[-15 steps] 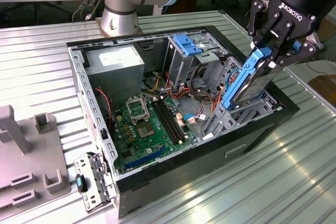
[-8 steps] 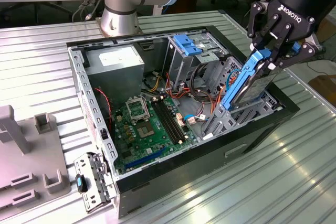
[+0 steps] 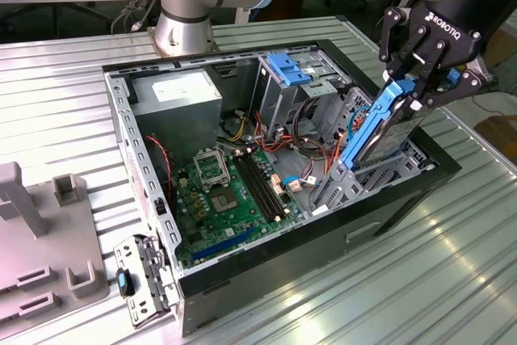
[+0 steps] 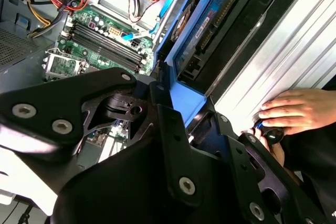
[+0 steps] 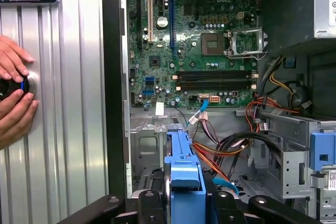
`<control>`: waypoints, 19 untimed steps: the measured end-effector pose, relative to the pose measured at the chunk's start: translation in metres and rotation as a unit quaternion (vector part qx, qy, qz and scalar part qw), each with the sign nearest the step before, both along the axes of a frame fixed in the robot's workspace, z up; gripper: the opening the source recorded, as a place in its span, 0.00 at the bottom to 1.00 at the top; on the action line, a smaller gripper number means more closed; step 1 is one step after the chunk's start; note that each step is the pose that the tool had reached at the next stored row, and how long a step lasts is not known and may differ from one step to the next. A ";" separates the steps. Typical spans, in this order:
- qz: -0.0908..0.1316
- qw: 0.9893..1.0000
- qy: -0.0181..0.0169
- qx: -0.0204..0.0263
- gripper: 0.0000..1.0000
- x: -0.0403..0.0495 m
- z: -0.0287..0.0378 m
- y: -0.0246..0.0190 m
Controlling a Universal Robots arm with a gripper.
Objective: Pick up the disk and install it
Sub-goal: 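Insert the disk into the insertion slot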
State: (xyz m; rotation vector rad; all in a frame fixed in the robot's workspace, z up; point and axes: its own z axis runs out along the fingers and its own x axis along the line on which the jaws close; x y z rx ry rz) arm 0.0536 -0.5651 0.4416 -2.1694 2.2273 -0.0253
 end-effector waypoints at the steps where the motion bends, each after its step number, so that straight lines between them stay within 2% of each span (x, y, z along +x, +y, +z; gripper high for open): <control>1: 0.000 1.000 0.001 0.000 0.37 0.0003 -0.0007 0.0000; 7: 0.000 1.000 0.005 0.000 0.37 0.0037 -0.0054 0.0000; 19: 0.000 1.000 0.005 0.003 0.37 0.0039 -0.0173 0.0000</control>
